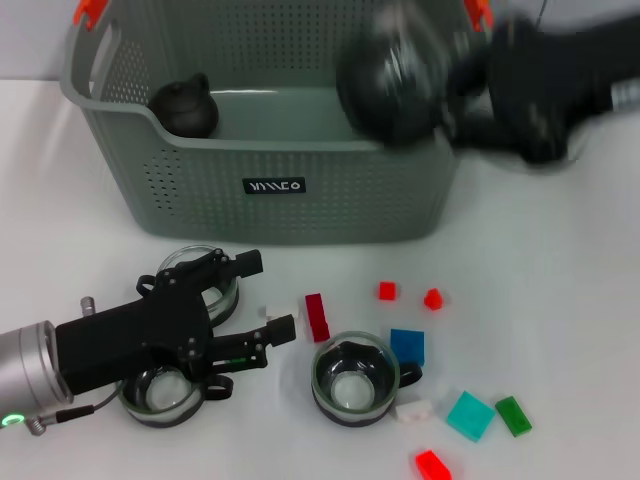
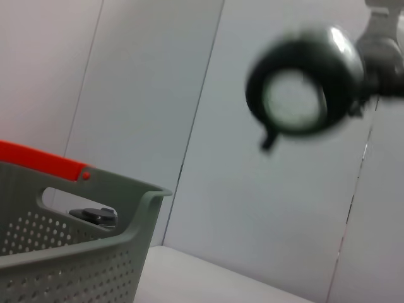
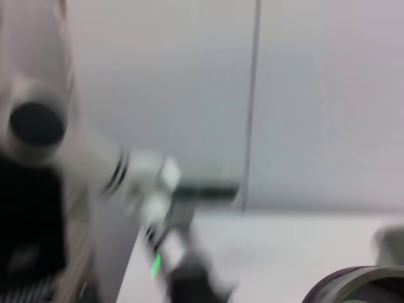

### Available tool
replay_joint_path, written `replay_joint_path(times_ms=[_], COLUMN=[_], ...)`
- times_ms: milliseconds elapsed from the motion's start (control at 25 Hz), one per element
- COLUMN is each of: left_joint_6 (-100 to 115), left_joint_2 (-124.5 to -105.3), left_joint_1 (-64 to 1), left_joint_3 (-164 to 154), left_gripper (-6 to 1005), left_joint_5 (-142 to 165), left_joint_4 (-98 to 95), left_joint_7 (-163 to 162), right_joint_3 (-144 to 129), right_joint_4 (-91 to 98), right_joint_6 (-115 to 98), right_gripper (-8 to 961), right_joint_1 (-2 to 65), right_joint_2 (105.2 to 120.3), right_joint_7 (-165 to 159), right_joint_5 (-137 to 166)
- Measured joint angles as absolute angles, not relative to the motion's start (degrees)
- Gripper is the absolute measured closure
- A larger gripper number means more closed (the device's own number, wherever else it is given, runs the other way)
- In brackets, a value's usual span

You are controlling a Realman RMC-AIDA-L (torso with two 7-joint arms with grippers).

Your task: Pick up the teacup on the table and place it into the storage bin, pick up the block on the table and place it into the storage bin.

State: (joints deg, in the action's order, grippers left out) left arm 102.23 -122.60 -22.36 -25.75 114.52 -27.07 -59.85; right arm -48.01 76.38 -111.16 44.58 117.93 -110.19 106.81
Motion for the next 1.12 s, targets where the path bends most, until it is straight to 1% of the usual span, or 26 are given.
replay_joint_path(times_ms=[120, 240, 360, 440, 600, 840, 1120], left_joint_6=[102.1, 102.0, 101.9, 101.8, 102.0, 102.3, 102.4], left_joint_2=[-122.61, -122.61, -122.66, -122.70, -122.74, -122.79, -122.69], left_joint_1=[-22.4, -22.5, -22.7, -23.0, -23.1, -23.1, -23.4], left_joint_3=[-25.8, -25.8, -25.8, -25.8, -25.8, -25.8, -26.0], left_gripper=[81, 81, 82, 82, 82, 83, 84], left_joint_5=[114.5, 114.5, 114.3, 114.3, 114.3, 114.3, 114.3], left_joint_4=[-27.1, -27.1, -27.0, -26.8, -26.7, -26.7, -26.7], left_joint_7=[-59.9, -59.8, -59.8, -59.7, -59.4, -59.3, -59.2], right_joint_3=[-47.2, -49.7, -51.0, -51.8, -54.7, -59.9, -65.7], right_joint_4=[73.5, 66.7, 59.0, 53.6, 45.0, 35.4, 30.5], right_joint_6=[-104.4, -94.6, -85.8, -79.3, -66.4, -51.7, -43.6], right_gripper=[898, 891, 883, 879, 869, 855, 839], right_joint_1=[49.1, 55.0, 60.3, 63.1, 65.6, 66.2, 66.0], right_joint_2=[117.16, 115.86, 115.32, 115.61, 116.84, 118.29, 119.24], right_joint_7=[-114.9, -116.2, -114.5, -112.2, -106.9, -101.9, -101.4], right_joint_5=[107.3, 112.7, 118.4, 122.3, 126.0, 126.3, 126.4])
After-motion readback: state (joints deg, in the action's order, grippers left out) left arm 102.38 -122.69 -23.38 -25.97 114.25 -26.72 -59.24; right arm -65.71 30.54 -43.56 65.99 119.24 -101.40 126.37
